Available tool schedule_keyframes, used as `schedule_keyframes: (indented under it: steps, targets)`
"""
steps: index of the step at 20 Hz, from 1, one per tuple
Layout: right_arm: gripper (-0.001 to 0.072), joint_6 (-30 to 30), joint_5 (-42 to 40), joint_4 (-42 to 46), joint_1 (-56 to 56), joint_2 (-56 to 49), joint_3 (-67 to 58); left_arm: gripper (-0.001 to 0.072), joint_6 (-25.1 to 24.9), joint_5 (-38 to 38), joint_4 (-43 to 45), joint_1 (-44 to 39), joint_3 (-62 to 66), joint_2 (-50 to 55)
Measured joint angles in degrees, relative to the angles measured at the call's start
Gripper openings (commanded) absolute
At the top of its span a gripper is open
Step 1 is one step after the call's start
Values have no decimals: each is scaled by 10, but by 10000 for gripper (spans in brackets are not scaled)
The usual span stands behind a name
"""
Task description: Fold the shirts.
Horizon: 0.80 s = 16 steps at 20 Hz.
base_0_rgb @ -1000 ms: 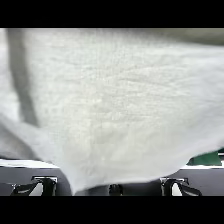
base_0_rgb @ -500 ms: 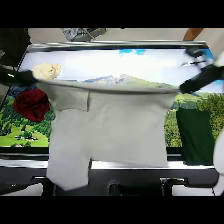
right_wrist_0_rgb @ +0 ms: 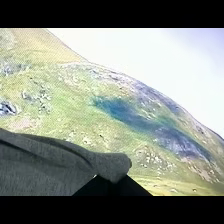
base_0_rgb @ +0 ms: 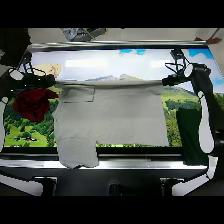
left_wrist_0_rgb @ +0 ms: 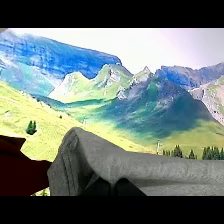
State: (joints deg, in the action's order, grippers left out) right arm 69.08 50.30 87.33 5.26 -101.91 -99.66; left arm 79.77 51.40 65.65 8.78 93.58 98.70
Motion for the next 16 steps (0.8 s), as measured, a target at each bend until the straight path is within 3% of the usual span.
schedule_keyframes:
  steps: [4, 10, 15, 16]
  targets:
    - [46, -5, 46, 5, -1, 0, 0, 26, -19, 40, -3, 5, 7, 8]
    - [45, -68, 272, 12, -1, -21, 7, 26, -26, 228, 41, 9, -14, 19]
    - [53, -76, 363, -4, -2, -49, 11, 35, 2, 285, 51, 9, -48, 30]
    - [197, -76, 371, -7, -2, -52, 12, 138, 4, 291, 52, 8, -51, 31]
